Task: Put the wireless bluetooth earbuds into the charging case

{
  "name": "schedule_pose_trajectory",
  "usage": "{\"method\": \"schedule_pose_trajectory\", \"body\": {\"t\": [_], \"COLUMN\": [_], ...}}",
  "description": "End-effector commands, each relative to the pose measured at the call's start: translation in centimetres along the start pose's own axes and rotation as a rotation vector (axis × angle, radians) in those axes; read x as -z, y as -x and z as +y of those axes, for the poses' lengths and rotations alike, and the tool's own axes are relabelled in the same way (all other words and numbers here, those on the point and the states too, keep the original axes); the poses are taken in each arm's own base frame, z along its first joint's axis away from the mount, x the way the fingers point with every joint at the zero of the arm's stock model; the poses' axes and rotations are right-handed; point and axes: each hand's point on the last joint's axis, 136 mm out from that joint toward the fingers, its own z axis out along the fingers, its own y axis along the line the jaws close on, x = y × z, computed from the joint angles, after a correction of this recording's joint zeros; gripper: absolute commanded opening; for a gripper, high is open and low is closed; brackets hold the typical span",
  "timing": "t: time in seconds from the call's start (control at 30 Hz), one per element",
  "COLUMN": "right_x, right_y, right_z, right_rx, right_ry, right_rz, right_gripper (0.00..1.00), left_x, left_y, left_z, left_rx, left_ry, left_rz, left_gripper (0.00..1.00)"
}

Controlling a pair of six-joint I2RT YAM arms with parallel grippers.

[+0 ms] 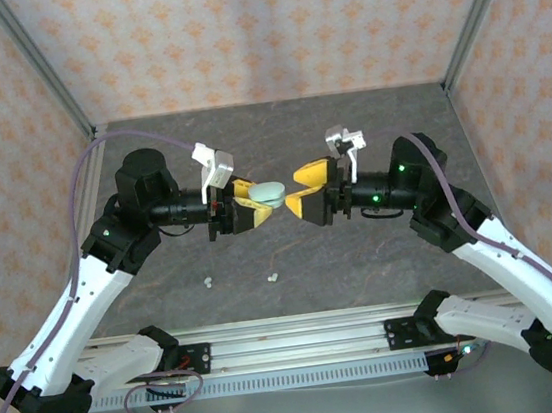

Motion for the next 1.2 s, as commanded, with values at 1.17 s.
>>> {"method": "schedule_pose_trajectory", "body": {"t": [1.17], "right_x": [-2.6], "right_y": [3.7], "right_z": [-0.9], "right_rx": [0.043], "right_ry": [0.001], "right_rz": [-0.074], "right_gripper": [0.74], "left_x": [-0.1], "left_y": [0.6], "left_z": [-0.8], "left_rx": [-0.017], "left_ry": [-0.035], "left_rz": [-0.013], "left_gripper": [0.22]}}
